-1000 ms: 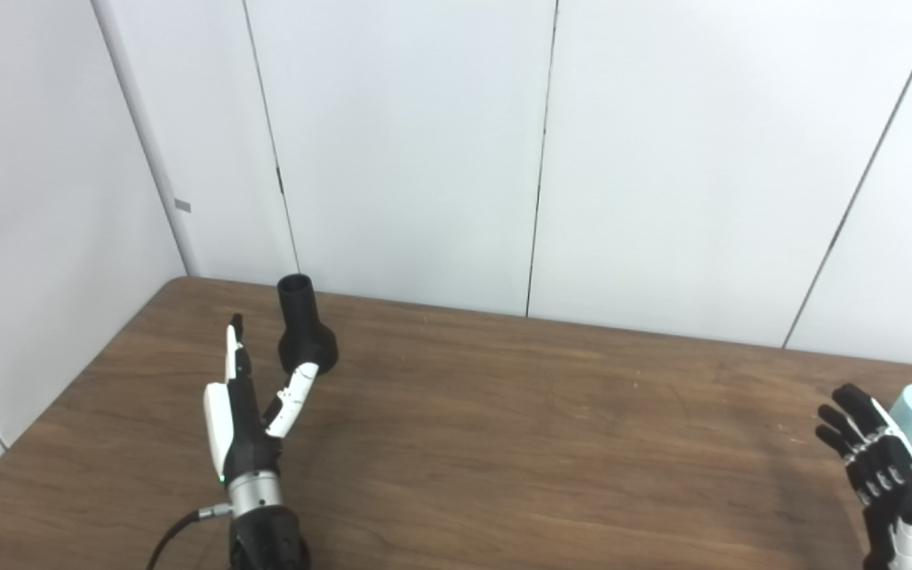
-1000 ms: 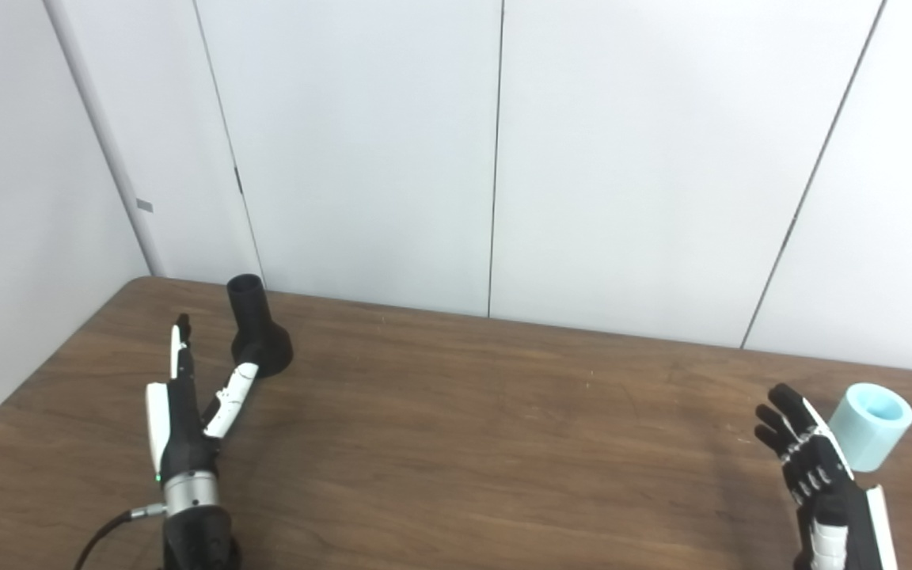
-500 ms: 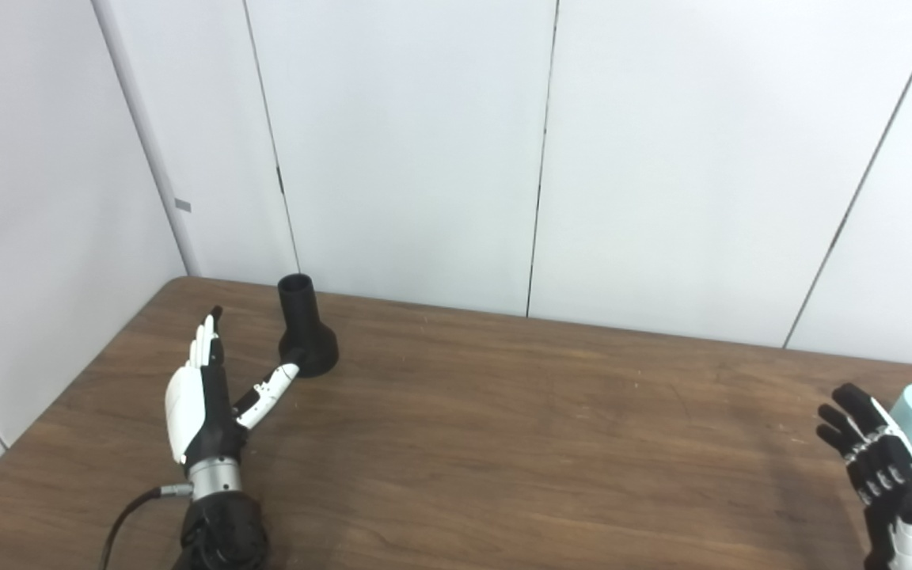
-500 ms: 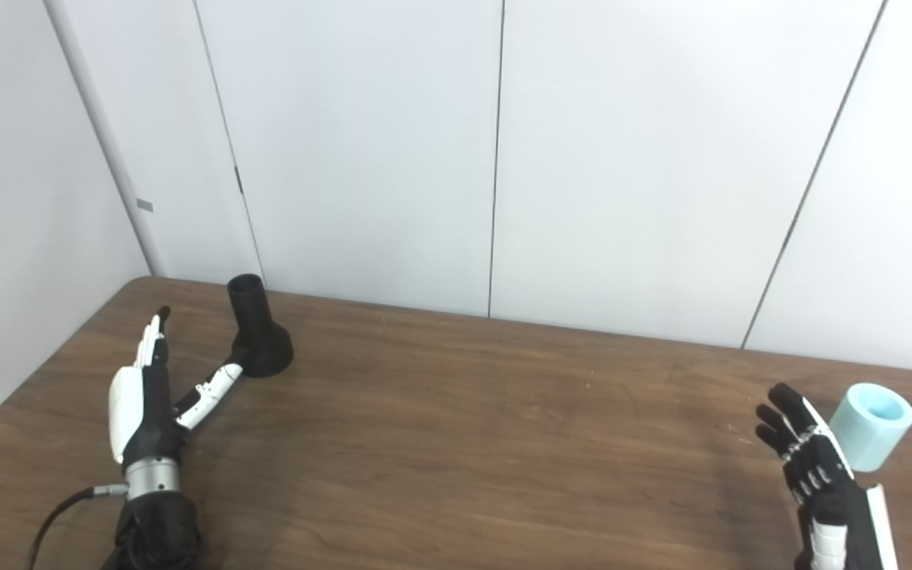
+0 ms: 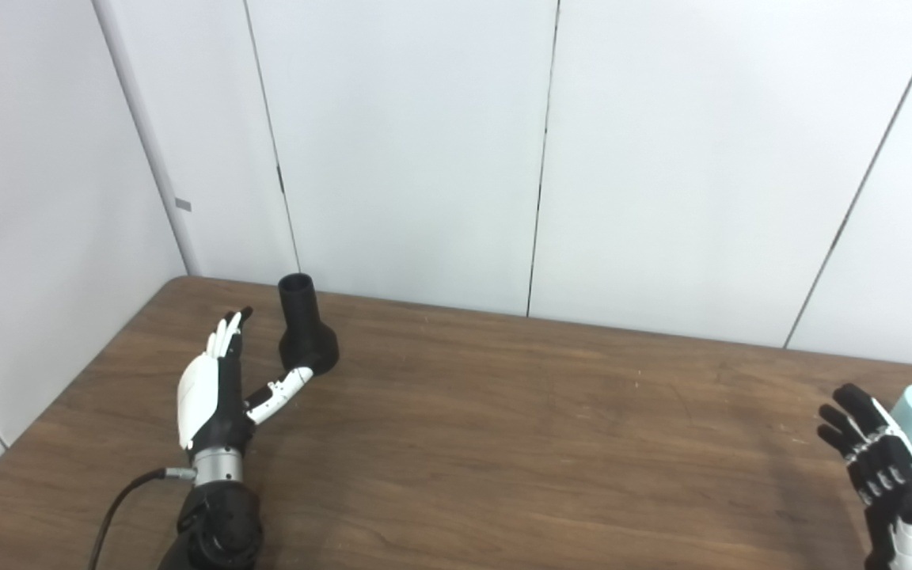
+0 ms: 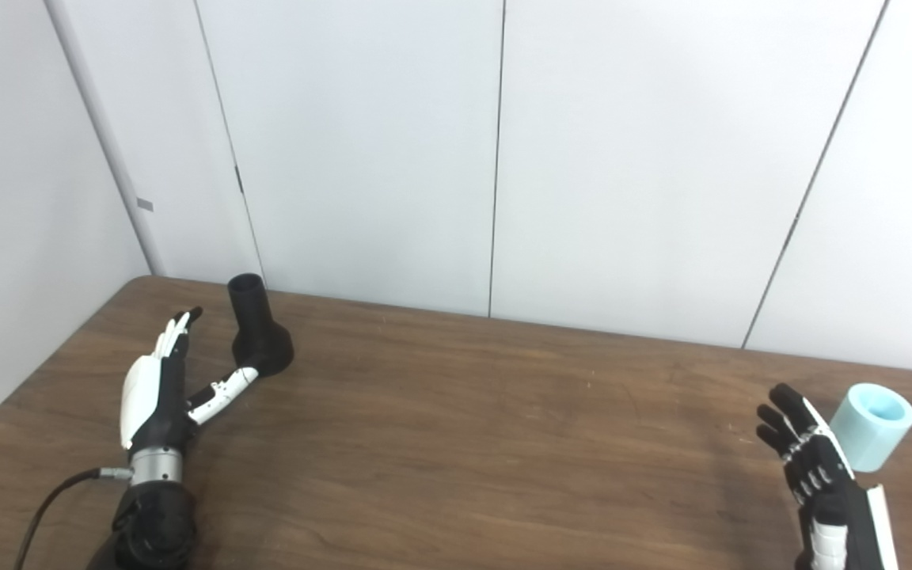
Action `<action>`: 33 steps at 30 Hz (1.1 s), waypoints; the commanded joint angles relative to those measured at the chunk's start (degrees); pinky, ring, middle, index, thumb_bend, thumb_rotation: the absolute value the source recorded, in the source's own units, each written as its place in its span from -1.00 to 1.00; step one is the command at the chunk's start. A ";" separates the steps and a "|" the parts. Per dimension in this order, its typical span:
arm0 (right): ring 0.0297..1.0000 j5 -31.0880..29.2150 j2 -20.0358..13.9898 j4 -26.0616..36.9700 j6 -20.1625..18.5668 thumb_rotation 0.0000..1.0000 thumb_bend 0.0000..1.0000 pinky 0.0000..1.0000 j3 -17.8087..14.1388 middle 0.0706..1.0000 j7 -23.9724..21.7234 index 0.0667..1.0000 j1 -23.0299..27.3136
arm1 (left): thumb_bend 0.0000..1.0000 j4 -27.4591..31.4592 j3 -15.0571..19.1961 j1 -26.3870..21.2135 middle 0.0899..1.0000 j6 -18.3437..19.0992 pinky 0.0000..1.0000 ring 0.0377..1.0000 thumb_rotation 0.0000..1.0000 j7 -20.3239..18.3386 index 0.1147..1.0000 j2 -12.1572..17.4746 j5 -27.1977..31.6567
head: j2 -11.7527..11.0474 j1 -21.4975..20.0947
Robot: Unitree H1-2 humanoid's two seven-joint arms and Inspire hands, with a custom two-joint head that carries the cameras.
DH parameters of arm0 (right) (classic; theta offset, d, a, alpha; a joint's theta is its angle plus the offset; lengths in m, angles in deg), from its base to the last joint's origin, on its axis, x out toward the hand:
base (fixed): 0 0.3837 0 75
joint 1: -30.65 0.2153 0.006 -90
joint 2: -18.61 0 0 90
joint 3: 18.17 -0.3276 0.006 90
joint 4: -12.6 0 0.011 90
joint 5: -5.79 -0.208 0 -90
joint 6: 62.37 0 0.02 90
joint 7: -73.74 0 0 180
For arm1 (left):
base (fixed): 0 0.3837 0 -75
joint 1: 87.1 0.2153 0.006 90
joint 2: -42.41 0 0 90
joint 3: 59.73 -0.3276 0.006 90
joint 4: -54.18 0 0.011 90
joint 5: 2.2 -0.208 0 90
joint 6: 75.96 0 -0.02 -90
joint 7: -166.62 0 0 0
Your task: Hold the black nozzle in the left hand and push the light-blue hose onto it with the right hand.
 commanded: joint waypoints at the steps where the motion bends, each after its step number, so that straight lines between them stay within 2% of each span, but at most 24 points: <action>1: 0.75 0.13 1.23 -5.47 0.44 1.00 0.45 0.71 0.24 0.80 0.22 0.74 -4.75 | 0.59 -1.03 -0.56 -0.99 0.95 -2.26 1.00 1.00 0.21 0.27 0.68 1.09 -0.81 | 0.05 0.01; 13: 0.75 0.51 1.25 -5.29 0.42 1.00 0.44 0.71 0.25 0.80 0.36 0.75 -4.88 | 0.60 -1.69 -0.11 -3.64 0.93 -1.31 1.00 1.00 0.23 -1.43 0.64 1.35 0.05 | 0.23 -0.05; 20: 0.75 0.47 1.18 -5.24 0.28 1.00 0.44 0.71 0.19 0.80 0.34 0.75 -4.97 | 0.60 -3.10 1.12 -5.11 0.93 -0.69 1.00 1.00 0.23 -0.47 0.64 1.40 0.36 | 0.40 -0.03; 33: 0.75 0.70 1.12 -5.90 0.40 1.00 0.44 0.70 0.10 0.80 0.45 0.75 -4.80 | 0.60 -6.50 0.99 -7.49 0.93 -0.37 1.00 1.00 0.23 0.11 0.64 1.93 0.10 | 0.41 -0.07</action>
